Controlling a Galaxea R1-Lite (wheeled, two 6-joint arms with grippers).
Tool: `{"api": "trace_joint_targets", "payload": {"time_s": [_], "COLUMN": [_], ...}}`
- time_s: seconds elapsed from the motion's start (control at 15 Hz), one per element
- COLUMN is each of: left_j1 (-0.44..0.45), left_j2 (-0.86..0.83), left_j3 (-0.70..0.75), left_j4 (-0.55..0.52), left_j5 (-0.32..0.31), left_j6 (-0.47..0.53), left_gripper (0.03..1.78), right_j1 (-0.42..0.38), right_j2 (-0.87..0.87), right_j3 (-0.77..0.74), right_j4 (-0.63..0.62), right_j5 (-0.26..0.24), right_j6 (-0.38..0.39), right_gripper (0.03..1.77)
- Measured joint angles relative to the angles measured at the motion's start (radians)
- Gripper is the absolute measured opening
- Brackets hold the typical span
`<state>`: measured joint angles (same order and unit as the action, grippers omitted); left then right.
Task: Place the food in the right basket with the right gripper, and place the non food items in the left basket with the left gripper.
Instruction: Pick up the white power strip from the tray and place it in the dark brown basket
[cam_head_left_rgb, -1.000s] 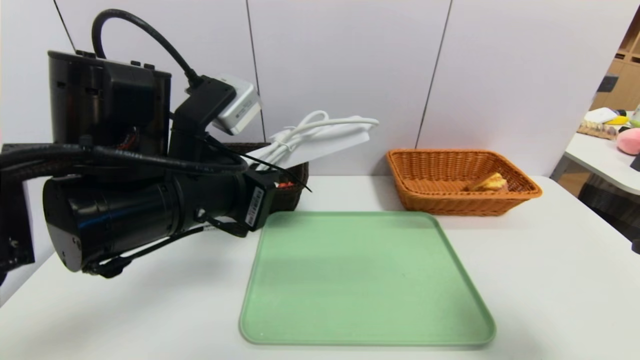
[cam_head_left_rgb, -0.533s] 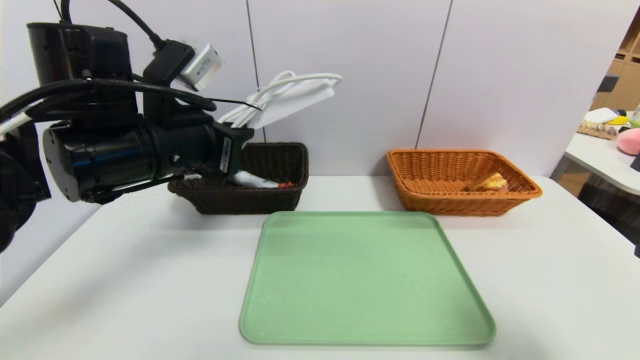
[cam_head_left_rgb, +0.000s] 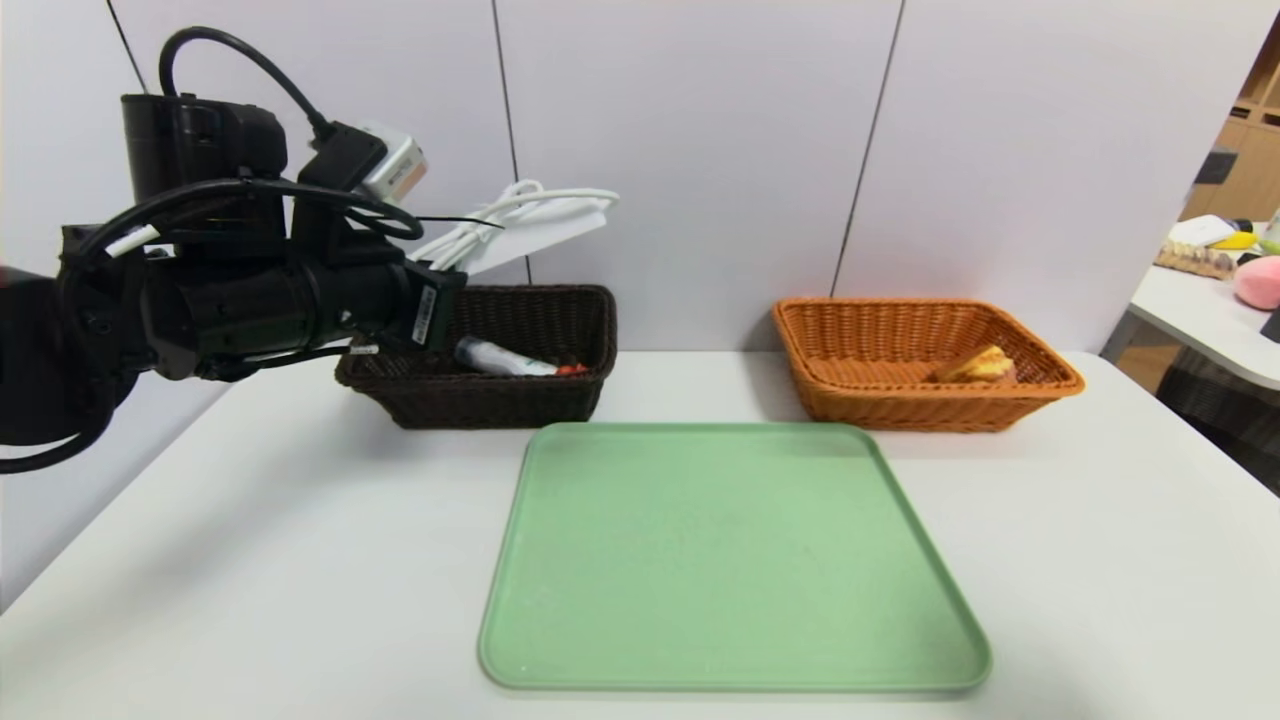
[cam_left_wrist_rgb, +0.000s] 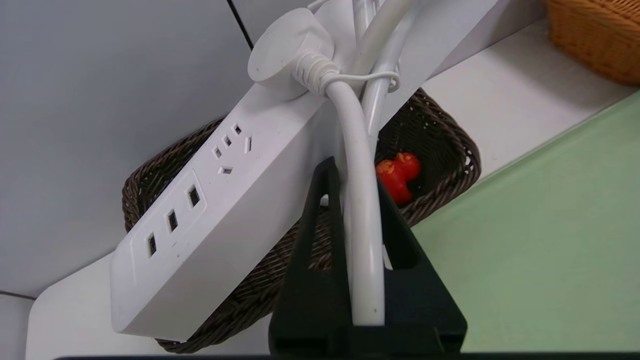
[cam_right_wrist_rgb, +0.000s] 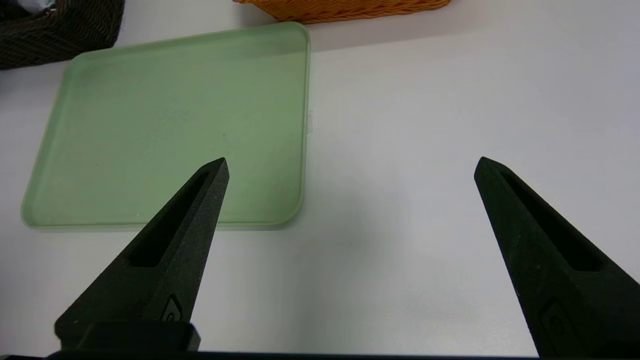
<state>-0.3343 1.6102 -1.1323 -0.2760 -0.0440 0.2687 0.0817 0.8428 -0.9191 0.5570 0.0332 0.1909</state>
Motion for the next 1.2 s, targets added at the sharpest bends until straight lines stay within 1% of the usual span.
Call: {"api": "trace_joint_targets", "payload": {"time_s": [0.13, 0.47, 0.67, 0.87, 1.2], "left_j1": [0.022, 0.037, 0.045, 0.055, 0.057], "left_j2": [0.020, 0.079, 0.126, 0.173, 0.205], "left_j3": [-0.001, -0.012, -0.063, -0.118, -0.124], "left_j4": [0.001, 0.001, 0.000, 0.023, 0.060], "left_j5": [-0.006, -0.008, -0.008, -0.007, -0.007], "left_j6": [0.010, 0.006, 0.003, 0.000, -0.005], "left_gripper": [0.15, 0.15, 0.15, 0.15, 0.15], "right_j1": [0.000, 0.000, -0.001, -0.001, -0.009], "right_j2": [0.000, -0.001, -0.001, 0.001, 0.007], "right_j3": [0.000, 0.007, 0.014, 0.016, 0.016], "right_j4": [-0.001, -0.003, -0.003, -0.005, -0.006], "right_j5": [0.000, 0.000, 0.000, -0.001, 0.003], "right_j6": [0.000, 0.001, 0.001, 0.001, 0.002], "right_gripper": [1.69, 1.69, 1.70, 1.70, 1.70]}}
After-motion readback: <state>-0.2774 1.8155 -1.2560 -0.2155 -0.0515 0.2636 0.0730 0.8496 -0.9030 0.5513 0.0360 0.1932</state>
